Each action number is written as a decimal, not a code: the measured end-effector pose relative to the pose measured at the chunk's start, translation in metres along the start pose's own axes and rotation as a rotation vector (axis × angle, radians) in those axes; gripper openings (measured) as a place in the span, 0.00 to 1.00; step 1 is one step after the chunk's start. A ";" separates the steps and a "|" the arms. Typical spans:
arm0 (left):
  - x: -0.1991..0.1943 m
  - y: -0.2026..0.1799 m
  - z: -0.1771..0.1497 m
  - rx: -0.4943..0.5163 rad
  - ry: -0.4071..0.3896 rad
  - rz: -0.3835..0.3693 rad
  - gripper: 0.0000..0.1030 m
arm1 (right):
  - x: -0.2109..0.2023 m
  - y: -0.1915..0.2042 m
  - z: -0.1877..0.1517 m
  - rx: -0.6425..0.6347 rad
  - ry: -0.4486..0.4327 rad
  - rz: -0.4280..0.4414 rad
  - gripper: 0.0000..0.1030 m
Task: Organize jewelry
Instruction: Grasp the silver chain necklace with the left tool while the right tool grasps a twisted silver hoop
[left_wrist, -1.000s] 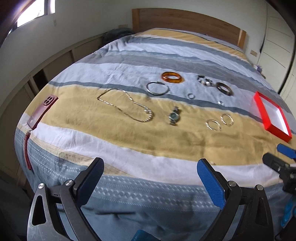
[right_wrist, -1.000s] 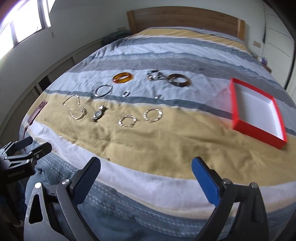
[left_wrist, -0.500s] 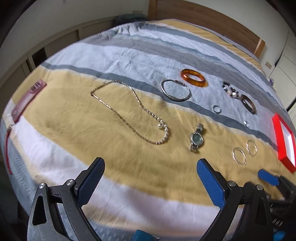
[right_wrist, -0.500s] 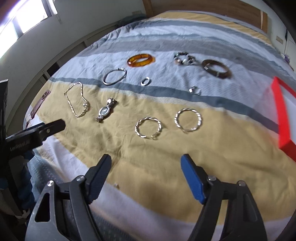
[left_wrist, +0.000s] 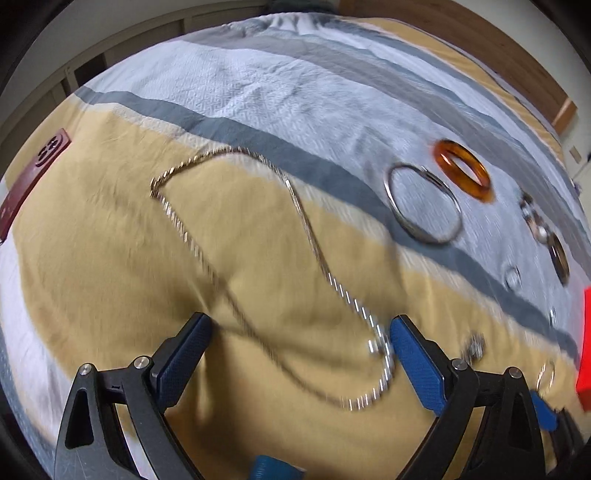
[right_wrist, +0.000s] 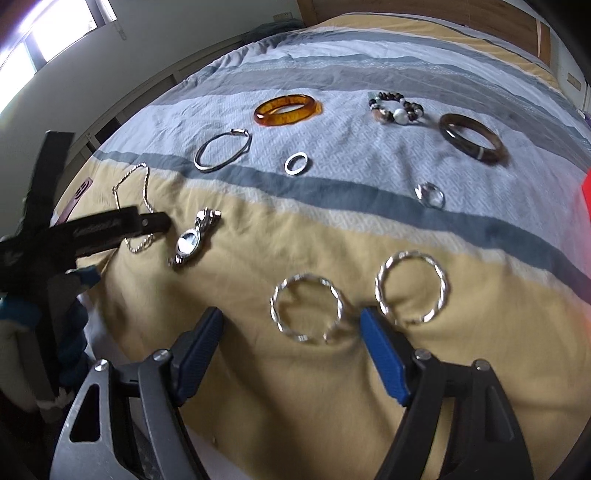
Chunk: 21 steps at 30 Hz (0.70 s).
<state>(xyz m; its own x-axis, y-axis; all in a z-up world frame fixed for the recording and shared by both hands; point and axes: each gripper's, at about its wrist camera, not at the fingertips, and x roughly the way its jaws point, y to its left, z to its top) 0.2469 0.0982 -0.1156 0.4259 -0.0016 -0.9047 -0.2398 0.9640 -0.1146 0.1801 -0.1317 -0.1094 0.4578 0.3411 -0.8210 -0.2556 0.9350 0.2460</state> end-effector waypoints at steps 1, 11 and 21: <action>0.004 0.001 0.003 0.004 0.011 -0.001 0.95 | 0.002 0.000 0.002 -0.002 -0.001 0.001 0.70; 0.010 0.000 -0.002 0.033 0.016 0.005 0.98 | 0.002 -0.005 0.004 -0.004 0.006 0.009 0.36; -0.024 -0.002 -0.016 0.032 -0.028 -0.013 0.22 | -0.018 0.001 -0.006 -0.015 0.005 0.025 0.36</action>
<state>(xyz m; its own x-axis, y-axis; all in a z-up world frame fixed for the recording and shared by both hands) 0.2233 0.0919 -0.0998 0.4532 -0.0076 -0.8914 -0.2063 0.9719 -0.1132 0.1662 -0.1370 -0.0980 0.4471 0.3641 -0.8170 -0.2796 0.9245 0.2590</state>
